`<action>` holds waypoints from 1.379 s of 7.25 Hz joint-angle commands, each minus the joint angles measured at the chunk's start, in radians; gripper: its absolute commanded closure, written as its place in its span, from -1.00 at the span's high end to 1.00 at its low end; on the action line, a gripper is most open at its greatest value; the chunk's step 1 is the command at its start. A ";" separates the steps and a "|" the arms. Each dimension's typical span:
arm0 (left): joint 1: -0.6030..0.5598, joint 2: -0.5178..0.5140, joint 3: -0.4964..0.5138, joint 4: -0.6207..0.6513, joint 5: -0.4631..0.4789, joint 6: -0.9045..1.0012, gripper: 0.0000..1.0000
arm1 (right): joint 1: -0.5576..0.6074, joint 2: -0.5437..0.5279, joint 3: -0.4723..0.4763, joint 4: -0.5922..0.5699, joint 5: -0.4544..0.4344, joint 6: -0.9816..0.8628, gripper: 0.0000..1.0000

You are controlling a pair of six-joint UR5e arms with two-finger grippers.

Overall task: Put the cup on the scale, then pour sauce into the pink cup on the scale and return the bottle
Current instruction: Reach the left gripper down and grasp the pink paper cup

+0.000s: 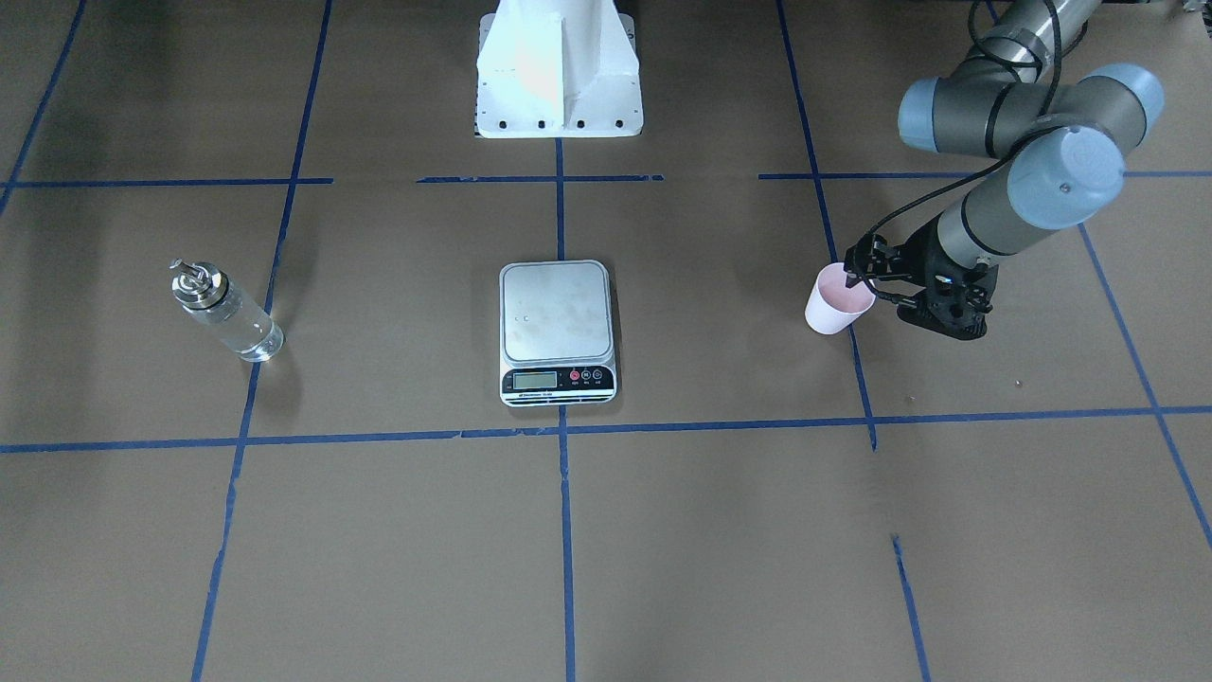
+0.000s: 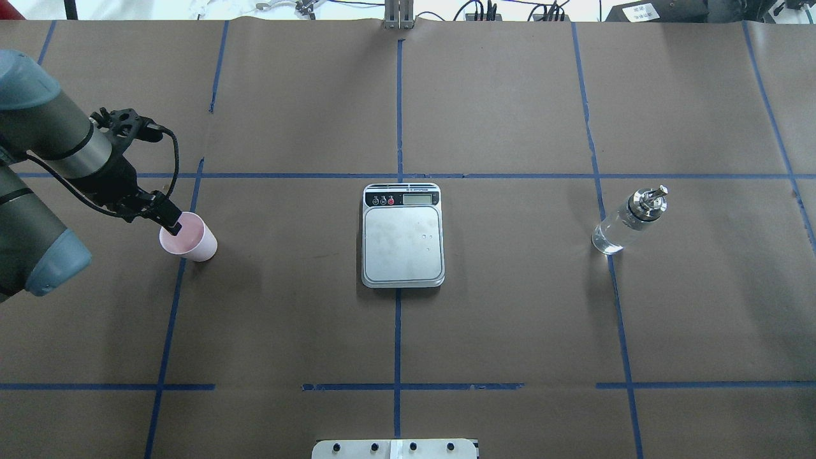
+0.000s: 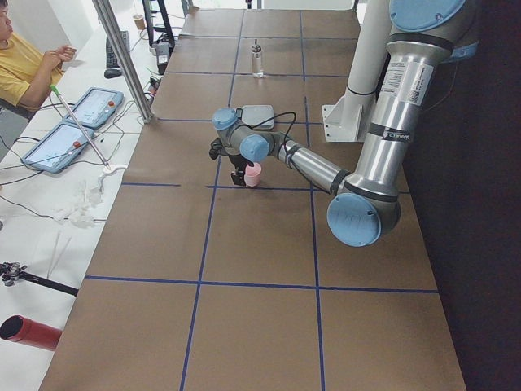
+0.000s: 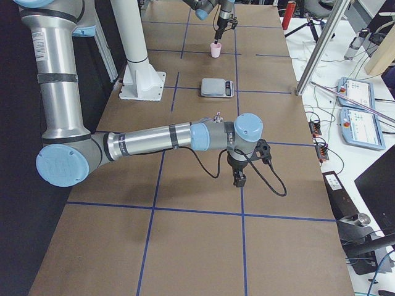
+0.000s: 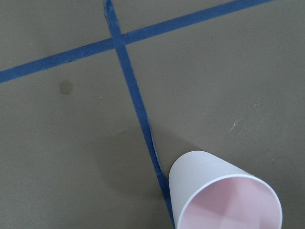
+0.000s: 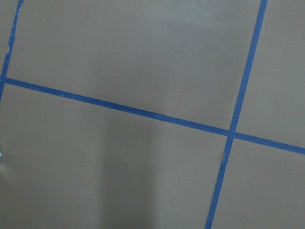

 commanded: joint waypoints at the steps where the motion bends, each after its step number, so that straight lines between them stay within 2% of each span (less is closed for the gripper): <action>1: 0.012 -0.005 0.031 -0.036 0.000 0.000 0.65 | 0.000 -0.002 0.000 0.000 0.000 -0.001 1.00; 2: 0.013 -0.005 0.060 -0.071 0.000 0.000 0.24 | 0.000 -0.002 -0.002 0.000 -0.002 -0.001 1.00; 3: 0.013 -0.006 0.057 -0.076 0.000 -0.006 -0.99 | -0.002 0.000 -0.002 0.000 -0.002 -0.001 1.00; 5: 0.012 -0.003 0.051 -0.074 0.000 -0.056 -1.00 | -0.005 0.001 0.000 0.000 0.000 0.001 1.00; 7: 0.009 -0.005 -0.039 -0.064 0.002 -0.197 -1.00 | -0.005 0.004 0.001 0.002 0.000 0.002 1.00; 8: 0.009 -0.038 -0.096 -0.009 -0.003 -0.284 -1.00 | -0.006 0.006 0.003 0.000 0.000 0.003 1.00; 9: 0.016 -0.161 -0.086 0.101 0.005 -0.387 -1.00 | -0.006 0.007 0.009 0.002 0.012 0.003 1.00; 10: 0.070 -0.258 -0.093 0.128 0.024 -0.533 -1.00 | -0.006 0.007 0.009 0.000 0.061 0.003 1.00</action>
